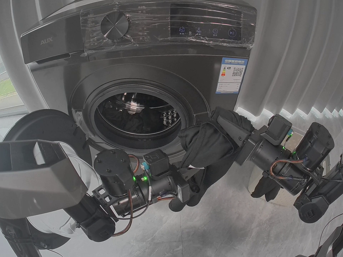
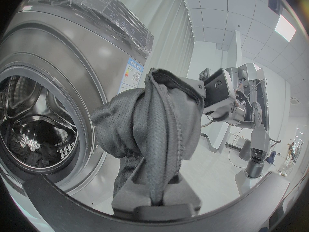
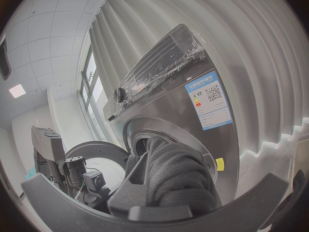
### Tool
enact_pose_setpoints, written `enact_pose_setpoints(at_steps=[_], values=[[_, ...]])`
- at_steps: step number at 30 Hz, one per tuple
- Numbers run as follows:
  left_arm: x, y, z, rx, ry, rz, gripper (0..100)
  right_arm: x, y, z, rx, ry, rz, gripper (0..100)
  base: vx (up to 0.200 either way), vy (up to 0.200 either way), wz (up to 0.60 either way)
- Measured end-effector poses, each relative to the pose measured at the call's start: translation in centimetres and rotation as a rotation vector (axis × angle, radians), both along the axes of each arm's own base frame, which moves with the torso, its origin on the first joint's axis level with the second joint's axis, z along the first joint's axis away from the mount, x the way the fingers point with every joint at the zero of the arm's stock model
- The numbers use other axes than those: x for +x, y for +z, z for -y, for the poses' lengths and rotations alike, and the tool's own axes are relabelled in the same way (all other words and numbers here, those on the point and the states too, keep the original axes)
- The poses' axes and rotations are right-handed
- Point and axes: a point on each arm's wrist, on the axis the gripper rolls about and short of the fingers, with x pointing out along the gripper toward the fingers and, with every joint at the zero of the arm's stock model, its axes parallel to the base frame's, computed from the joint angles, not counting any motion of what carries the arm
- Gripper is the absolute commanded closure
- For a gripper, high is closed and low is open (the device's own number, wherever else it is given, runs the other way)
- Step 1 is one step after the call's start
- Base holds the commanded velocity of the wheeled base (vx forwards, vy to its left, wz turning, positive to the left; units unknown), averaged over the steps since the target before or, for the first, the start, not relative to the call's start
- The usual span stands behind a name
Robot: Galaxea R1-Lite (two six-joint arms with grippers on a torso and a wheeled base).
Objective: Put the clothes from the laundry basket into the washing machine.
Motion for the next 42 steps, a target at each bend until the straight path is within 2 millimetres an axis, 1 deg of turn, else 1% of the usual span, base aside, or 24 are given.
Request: enact_pose_setpoints(at_steps=[3,4,10,16,28,32,35,37,42], values=[[0.0,0.2,-0.1,-0.006,0.012,0.005,100,0.0,-0.2,0.0,-0.006,0.000,-0.005,100,0.000,0.000,0.00],[0.0,0.3,-0.1,-0.007,0.013,0.006,100,0.0,-0.2,0.0,-0.007,0.000,-0.007,0,0.000,0.000,0.00],[0.4,0.9,-0.5,-0.023,0.051,0.018,100,-0.1,-1.0,0.3,-0.026,-0.002,-0.038,0,0.000,0.000,0.00],[1.5,1.9,-1.4,-0.053,0.125,0.043,100,-0.7,-2.2,0.7,-0.065,-0.003,-0.089,0,0.000,0.000,0.00],[2.3,3.0,-1.4,-0.103,0.172,0.065,100,-2.1,-3.9,1.2,-0.117,0.047,-0.149,0,0.000,0.000,0.00],[2.2,2.8,-1.4,-0.096,0.172,0.058,100,-2.4,-4.4,1.5,-0.134,0.046,-0.168,0,0.000,0.000,0.00],[1.7,2.3,-1.8,-0.075,0.172,0.036,100,-2.4,-4.5,1.7,-0.139,0.040,-0.171,0,0.000,0.000,0.00],[1.2,1.9,-2.2,-0.058,0.173,0.019,100,-2.1,-4.2,1.7,-0.131,0.032,-0.158,0,0.000,0.000,0.00],[-0.4,1.0,-3.5,-0.008,0.178,-0.033,100,-0.5,-2.6,2.1,-0.082,-0.017,-0.093,0,0.000,0.000,0.00]])
